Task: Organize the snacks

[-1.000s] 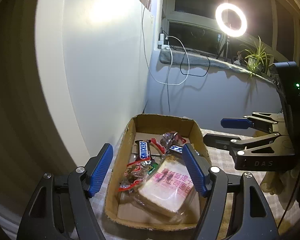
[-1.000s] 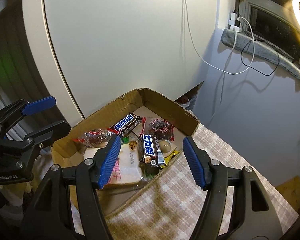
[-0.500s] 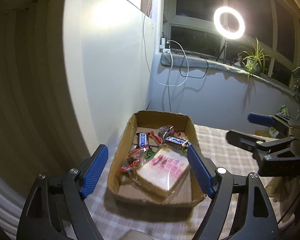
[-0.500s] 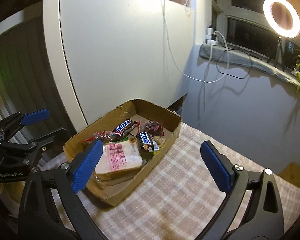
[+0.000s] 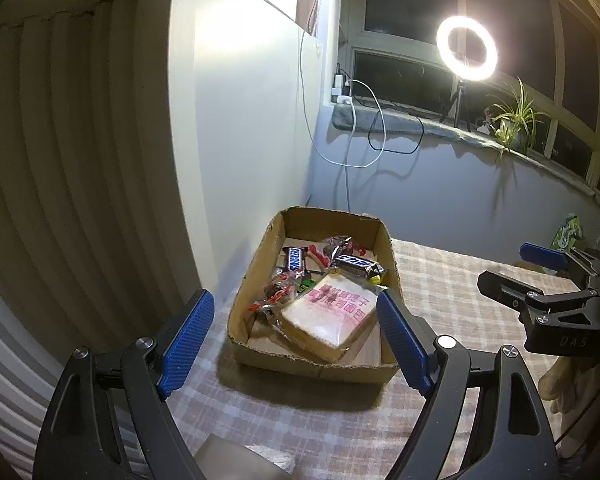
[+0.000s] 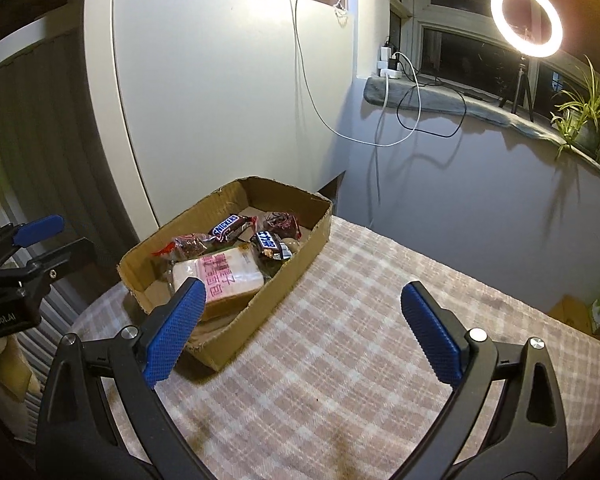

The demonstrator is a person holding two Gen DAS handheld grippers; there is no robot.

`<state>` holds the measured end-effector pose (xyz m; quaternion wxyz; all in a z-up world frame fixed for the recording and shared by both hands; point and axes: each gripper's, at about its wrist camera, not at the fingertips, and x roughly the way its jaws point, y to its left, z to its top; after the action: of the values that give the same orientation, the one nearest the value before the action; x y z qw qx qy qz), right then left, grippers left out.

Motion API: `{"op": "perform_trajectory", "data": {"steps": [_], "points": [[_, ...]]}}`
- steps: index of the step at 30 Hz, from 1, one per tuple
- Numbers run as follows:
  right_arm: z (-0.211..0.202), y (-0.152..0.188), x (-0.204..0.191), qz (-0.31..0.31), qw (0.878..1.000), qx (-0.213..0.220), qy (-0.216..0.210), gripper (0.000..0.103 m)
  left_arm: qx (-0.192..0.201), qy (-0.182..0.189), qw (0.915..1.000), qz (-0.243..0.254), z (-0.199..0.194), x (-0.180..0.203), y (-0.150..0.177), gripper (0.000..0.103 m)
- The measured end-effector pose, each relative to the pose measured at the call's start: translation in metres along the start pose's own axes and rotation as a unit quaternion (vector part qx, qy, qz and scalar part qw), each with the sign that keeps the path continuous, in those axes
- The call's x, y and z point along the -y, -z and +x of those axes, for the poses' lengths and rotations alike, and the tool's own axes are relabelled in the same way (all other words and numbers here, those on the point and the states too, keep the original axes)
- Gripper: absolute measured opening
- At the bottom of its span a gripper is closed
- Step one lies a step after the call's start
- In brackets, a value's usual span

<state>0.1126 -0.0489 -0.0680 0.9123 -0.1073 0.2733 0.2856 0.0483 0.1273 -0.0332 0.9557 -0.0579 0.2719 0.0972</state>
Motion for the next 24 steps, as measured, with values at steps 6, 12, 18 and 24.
{"op": "perform_trajectory", "data": {"steps": [6, 12, 18, 24], "points": [[-0.009, 0.002, -0.003, -0.006, 1.000, 0.004, 0.005, 0.100, 0.002, 0.000, 1.0000, 0.005, -0.005, 0.004, 0.002, 0.084], [-0.015, 0.004, -0.003, -0.008, 1.000, 0.007, 0.003, 0.100, 0.002, 0.001, 1.0000, 0.006, -0.009, 0.008, 0.004, 0.084], [-0.017, 0.007, -0.001, -0.004, 1.000, 0.007, 0.002, 0.100, 0.001, 0.001, 1.0000, 0.006, -0.011, 0.010, 0.006, 0.084], [-0.019, 0.009, -0.003, -0.007, 1.000, 0.005, 0.000, 0.100, 0.000, 0.003, 1.0000, 0.006, -0.012, 0.012, 0.006, 0.084]]}}
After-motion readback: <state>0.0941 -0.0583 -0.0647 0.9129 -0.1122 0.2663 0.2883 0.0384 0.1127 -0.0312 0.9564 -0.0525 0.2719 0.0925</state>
